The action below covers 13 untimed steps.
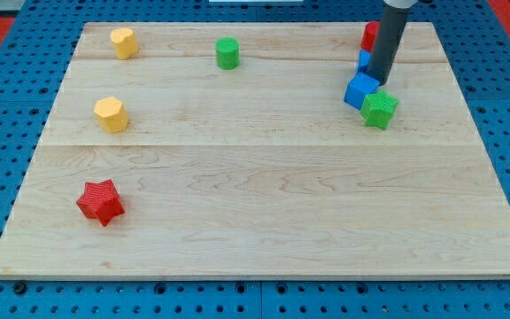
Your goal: Push the blue blocks to the right
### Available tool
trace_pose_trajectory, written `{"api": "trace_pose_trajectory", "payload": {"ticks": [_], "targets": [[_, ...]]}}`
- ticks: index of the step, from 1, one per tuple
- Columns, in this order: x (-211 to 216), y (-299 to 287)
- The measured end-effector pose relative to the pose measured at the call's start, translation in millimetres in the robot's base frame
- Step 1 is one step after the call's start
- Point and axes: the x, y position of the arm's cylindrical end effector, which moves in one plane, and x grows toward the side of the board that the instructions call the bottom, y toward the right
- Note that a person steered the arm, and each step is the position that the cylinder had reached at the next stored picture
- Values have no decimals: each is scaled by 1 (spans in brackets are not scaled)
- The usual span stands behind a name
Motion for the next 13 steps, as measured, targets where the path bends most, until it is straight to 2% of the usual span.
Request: {"api": "trace_pose_trajectory", "payload": {"ticks": [2,4,5,6,7,8,9,10,13], "targets": [[-4,8],[-27,13],[-27,45],[-7,85],[82,95],[126,19],[119,-82],[81,-91],[35,-41]]}}
